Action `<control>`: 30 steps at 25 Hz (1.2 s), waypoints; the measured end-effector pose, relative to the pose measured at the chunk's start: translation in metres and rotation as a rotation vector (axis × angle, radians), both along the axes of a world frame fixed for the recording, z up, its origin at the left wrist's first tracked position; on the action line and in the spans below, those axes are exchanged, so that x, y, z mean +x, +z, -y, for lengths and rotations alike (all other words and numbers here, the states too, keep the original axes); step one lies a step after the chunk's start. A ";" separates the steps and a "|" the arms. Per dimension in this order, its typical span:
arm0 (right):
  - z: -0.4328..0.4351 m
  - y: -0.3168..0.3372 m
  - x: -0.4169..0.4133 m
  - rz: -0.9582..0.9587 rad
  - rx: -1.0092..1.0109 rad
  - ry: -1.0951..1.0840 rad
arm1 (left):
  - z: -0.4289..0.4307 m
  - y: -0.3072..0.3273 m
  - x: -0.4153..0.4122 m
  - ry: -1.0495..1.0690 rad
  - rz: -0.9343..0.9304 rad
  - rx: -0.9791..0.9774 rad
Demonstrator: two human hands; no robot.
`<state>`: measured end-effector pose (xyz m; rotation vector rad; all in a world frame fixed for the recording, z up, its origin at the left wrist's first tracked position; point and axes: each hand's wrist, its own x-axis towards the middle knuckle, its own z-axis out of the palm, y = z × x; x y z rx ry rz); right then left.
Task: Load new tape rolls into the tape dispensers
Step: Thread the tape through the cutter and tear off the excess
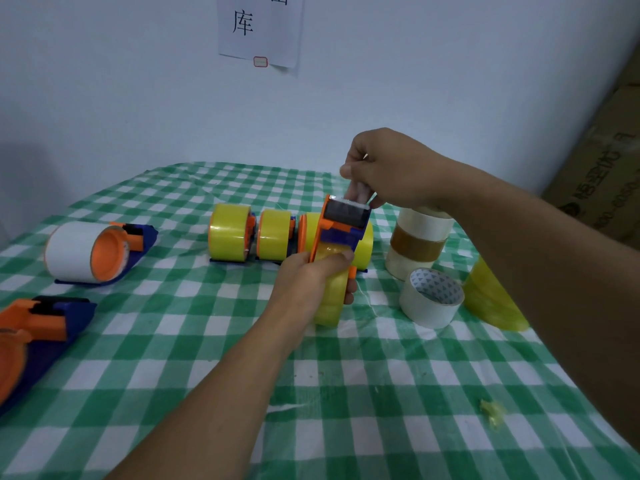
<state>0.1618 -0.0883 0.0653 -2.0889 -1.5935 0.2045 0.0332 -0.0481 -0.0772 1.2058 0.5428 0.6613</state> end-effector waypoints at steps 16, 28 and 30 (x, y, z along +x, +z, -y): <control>0.002 0.014 0.025 -0.210 -0.093 0.005 | 0.000 0.001 -0.001 -0.055 0.072 0.049; 0.008 0.032 0.020 -0.178 -0.119 0.045 | -0.008 -0.010 0.004 -0.113 0.056 -0.039; 0.011 0.040 0.012 -0.143 -0.118 0.069 | -0.009 -0.010 0.007 -0.032 0.071 -0.112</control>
